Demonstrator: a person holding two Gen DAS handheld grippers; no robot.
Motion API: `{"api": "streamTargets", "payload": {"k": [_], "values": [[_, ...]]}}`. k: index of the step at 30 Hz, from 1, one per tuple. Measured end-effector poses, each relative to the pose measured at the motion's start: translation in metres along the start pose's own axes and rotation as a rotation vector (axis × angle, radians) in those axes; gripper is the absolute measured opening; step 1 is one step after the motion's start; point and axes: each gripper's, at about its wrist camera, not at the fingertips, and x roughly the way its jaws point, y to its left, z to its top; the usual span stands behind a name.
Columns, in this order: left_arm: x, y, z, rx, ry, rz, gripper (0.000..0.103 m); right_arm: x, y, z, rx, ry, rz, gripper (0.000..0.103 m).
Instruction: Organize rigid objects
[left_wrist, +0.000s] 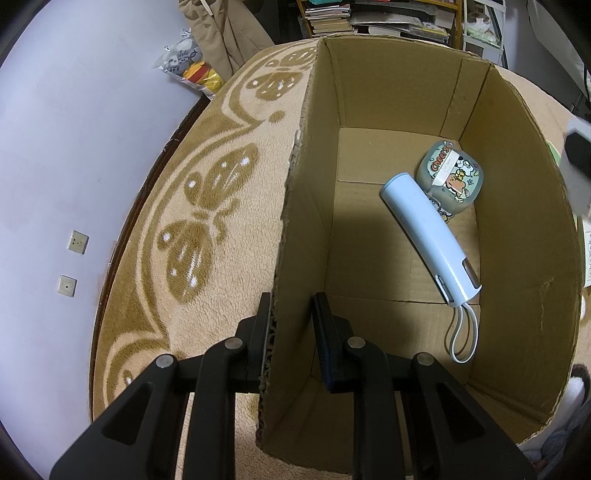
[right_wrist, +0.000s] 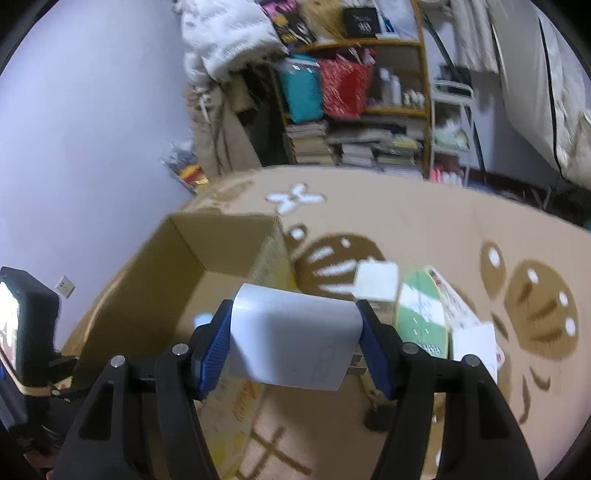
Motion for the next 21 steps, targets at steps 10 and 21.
{"api": "streamTargets", "payload": {"k": [10, 21], "values": [[0.000, 0.000, 0.001, -0.002, 0.002, -0.003, 0.021, -0.009, 0.007, 0.015, -0.026, -0.125, -0.014, 0.065], [0.000, 0.000, 0.001, -0.003, 0.003, -0.003, 0.021, -0.011, 0.031, 0.014, -0.083, -0.165, 0.142, 0.065]]}}
